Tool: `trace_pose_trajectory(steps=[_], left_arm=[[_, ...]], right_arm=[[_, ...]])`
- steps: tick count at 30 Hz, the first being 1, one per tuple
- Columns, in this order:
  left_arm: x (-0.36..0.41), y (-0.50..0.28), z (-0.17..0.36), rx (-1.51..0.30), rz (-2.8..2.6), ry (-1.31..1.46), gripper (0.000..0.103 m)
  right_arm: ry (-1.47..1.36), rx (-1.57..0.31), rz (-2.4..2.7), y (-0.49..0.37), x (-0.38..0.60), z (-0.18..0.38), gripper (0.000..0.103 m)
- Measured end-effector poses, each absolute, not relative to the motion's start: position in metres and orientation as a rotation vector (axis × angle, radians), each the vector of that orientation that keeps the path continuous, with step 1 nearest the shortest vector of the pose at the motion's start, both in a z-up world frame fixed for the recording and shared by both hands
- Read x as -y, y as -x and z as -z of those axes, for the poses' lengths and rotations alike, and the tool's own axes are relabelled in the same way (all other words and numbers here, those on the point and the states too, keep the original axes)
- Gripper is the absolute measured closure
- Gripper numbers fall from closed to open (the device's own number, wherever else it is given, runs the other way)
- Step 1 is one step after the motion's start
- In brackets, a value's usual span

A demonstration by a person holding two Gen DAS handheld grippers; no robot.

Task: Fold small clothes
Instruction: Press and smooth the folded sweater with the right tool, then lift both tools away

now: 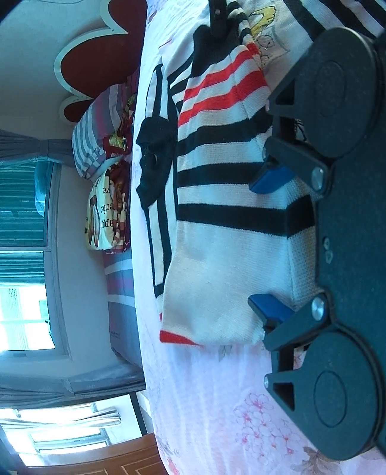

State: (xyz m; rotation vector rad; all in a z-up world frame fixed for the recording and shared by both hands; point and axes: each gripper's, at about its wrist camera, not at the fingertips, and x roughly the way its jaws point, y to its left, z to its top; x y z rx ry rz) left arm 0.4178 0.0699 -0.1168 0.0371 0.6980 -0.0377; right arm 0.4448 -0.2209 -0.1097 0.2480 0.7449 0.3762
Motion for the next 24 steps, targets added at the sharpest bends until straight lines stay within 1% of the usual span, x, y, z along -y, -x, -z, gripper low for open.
trace_pose_trajectory(steps=[2,3,5,7,10,12,14,16,19,22,24], left_arm=[[-0.072,-0.414,0.117,-0.697,0.03,-0.035,0.03],[-0.073,-0.412,0.118,-0.695,0.024,-0.039,0.03],[-0.072,-0.409,0.12,-0.69,0.016,-0.048,0.03],[-0.065,-0.408,0.113,-0.694,-0.012,-0.052,0.032],[-0.045,-0.407,0.102,-0.667,0.03,-0.019,0.031],[-0.023,-0.412,0.103,-0.661,0.06,-0.012,0.03],[-0.004,-0.42,0.111,-0.682,0.07,-0.007,0.029],[0.005,-0.423,0.118,-0.69,0.042,-0.004,0.024],[-0.002,-0.421,0.119,-0.702,0.038,0.02,0.02],[-0.008,-0.415,0.12,-0.712,0.039,0.011,0.017],[-0.008,-0.412,0.122,-0.711,0.036,0.003,0.016]], right_arm=[[-0.232,-0.727,-0.394,-0.435,0.225,0.105,0.096],[-0.227,-0.731,-0.395,-0.433,0.225,0.106,0.099],[-0.187,-0.773,-0.361,-0.438,0.223,0.115,0.099],[-0.21,-0.75,-0.333,-0.44,0.228,0.113,0.099],[-0.195,-0.669,-0.316,-0.434,0.227,0.096,0.099],[-0.191,-0.693,-0.391,-0.437,0.211,0.094,0.099],[-0.122,-0.726,-0.437,-0.44,0.19,0.101,0.099],[-0.08,-0.741,-0.44,-0.442,0.182,0.113,0.099],[-0.123,-0.751,-0.422,-0.444,0.192,0.111,0.099],[-0.132,-0.744,-0.427,-0.444,0.2,0.115,0.099],[-0.124,-0.748,-0.426,-0.443,0.199,0.116,0.099]])
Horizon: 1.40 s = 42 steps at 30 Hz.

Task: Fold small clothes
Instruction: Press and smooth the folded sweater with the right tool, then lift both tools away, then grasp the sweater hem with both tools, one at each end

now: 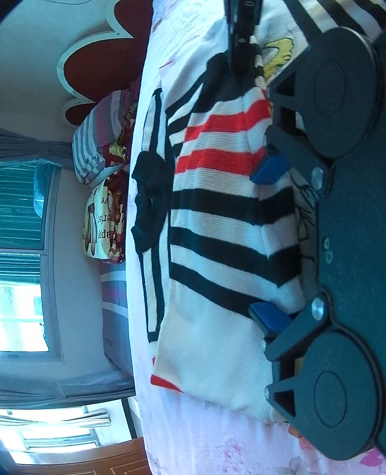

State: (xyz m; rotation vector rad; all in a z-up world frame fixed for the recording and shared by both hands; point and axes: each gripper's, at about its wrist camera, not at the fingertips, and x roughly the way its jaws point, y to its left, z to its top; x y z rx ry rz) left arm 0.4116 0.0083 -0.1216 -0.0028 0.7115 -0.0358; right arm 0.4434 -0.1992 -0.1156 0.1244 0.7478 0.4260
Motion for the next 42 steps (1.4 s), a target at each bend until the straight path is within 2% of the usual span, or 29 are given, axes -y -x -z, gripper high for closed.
trace_pose_trajectory(steps=[17,18,19,20,21,23,29,31,32,33,37,42], left_arm=[[-0.004,-0.415,0.12,-0.741,0.045,-0.056,0.011],[-0.005,-0.41,0.117,-0.749,0.045,-0.073,0.01],[-0.006,-0.404,0.115,-0.75,0.05,-0.09,0.012],[-0.008,-0.393,0.112,-0.756,0.054,-0.116,0.012],[-0.01,-0.38,0.109,-0.755,0.052,-0.138,0.012],[-0.021,-0.345,0.104,-0.741,0.05,-0.146,0.012],[-0.065,-0.234,0.102,-0.789,-0.021,-0.052,0.012],[-0.08,-0.203,0.105,-0.833,-0.033,0.035,0.02],[-0.086,-0.188,0.107,-0.852,-0.014,0.083,0.022],[-0.089,-0.175,0.106,-0.857,0.003,0.111,0.022],[-0.092,-0.137,0.101,-0.87,0.102,0.186,0.033],[-0.123,-0.122,0.114,-0.85,0.23,0.532,0.042]], right_arm=[[-0.037,-0.782,-0.407,-0.446,0.186,0.108,0.098],[-0.034,-0.785,-0.403,-0.442,0.186,0.104,0.093],[-0.032,-0.776,-0.402,-0.434,0.187,0.099,0.083],[-0.031,-0.757,-0.403,-0.423,0.189,0.095,0.046],[-0.03,-0.737,-0.402,-0.408,0.193,0.09,0.026],[-0.043,-0.715,-0.434,-0.378,0.203,0.083,0.026],[-0.223,-0.797,-0.366,-0.298,0.256,0.082,0.026],[-0.28,-0.823,-0.333,-0.271,0.274,0.083,0.028],[-0.308,-0.841,-0.334,-0.256,0.279,0.082,0.042],[-0.333,-0.861,-0.34,-0.243,0.285,0.083,0.052],[-0.403,-0.897,-0.329,-0.19,0.304,0.086,0.053],[-0.608,-0.934,-0.301,-0.158,0.324,0.105,0.053]])
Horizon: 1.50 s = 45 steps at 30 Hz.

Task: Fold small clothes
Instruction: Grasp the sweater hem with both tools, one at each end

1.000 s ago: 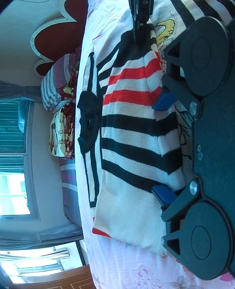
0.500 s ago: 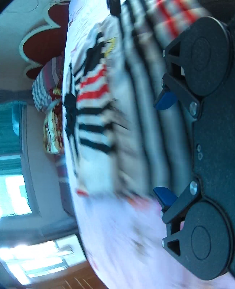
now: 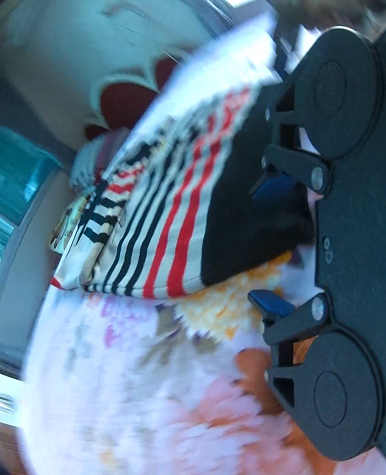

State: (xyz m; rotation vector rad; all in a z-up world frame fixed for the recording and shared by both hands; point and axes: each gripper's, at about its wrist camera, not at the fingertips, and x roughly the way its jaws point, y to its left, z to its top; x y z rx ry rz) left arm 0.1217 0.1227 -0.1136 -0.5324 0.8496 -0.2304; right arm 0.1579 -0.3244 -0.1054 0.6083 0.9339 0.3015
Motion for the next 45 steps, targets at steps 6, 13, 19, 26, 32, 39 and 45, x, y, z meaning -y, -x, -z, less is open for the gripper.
trace_pose_trajectory(steps=[6,13,19,26,32,39,45], left_arm=[[-0.132,-0.155,0.128,-0.862,0.321,0.694,0.044],[-0.124,-0.168,0.139,-0.866,0.371,0.758,0.053],[-0.126,-0.145,0.142,-0.853,0.393,0.722,0.059],[-0.126,-0.152,0.127,-0.789,0.294,0.715,0.098],[-0.135,-0.139,0.138,-0.827,0.228,0.611,0.098],[-0.145,-0.128,0.123,-0.726,0.228,0.743,0.098],[-0.148,-0.164,0.087,-0.612,0.252,0.831,0.098]], right_arm=[[-0.793,-0.931,-0.321,-0.173,0.338,0.119,0.053],[-0.833,-0.928,-0.379,-0.193,0.332,0.128,0.058],[-0.832,-0.969,-0.405,-0.168,0.335,0.14,0.09],[-0.771,-0.883,-0.396,-0.169,0.329,0.117,0.098],[-0.72,-0.885,-0.394,-0.156,0.338,0.123,0.098],[-0.819,-0.791,-0.414,-0.161,0.343,0.107,0.098],[-0.795,-0.664,-0.462,-0.204,0.338,0.048,0.098]])
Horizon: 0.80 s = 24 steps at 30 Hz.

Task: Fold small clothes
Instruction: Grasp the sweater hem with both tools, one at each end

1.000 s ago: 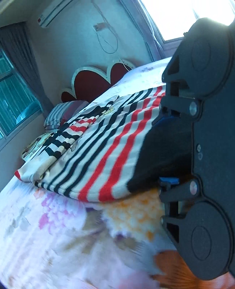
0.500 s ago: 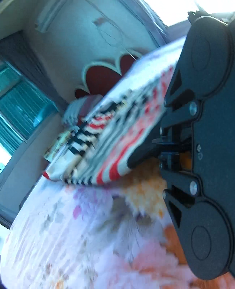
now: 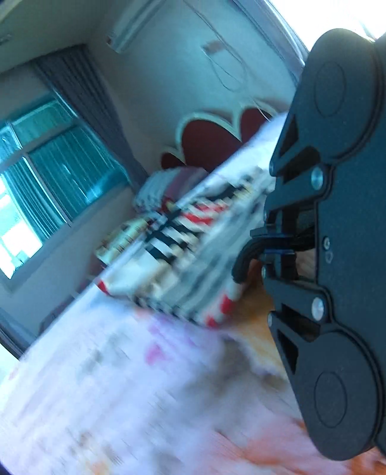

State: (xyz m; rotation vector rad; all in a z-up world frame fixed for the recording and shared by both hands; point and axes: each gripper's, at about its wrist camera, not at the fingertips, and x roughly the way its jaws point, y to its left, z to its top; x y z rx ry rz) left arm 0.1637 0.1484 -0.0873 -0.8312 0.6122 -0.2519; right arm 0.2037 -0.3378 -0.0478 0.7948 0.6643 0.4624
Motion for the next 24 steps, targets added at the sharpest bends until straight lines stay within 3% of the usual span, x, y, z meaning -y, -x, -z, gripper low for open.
trace_pose_trajectory(steps=[10,24], left_arm=[[-0.148,-0.317,0.034,-0.578,0.227,0.775,0.098],[-0.151,-0.505,0.098,-0.76,0.134,0.637,0.097]], right_arm=[[-0.844,-0.617,-0.411,-0.34,0.336,0.004,0.098],[-0.828,-0.768,-0.4,-0.535,0.337,0.092,0.098]])
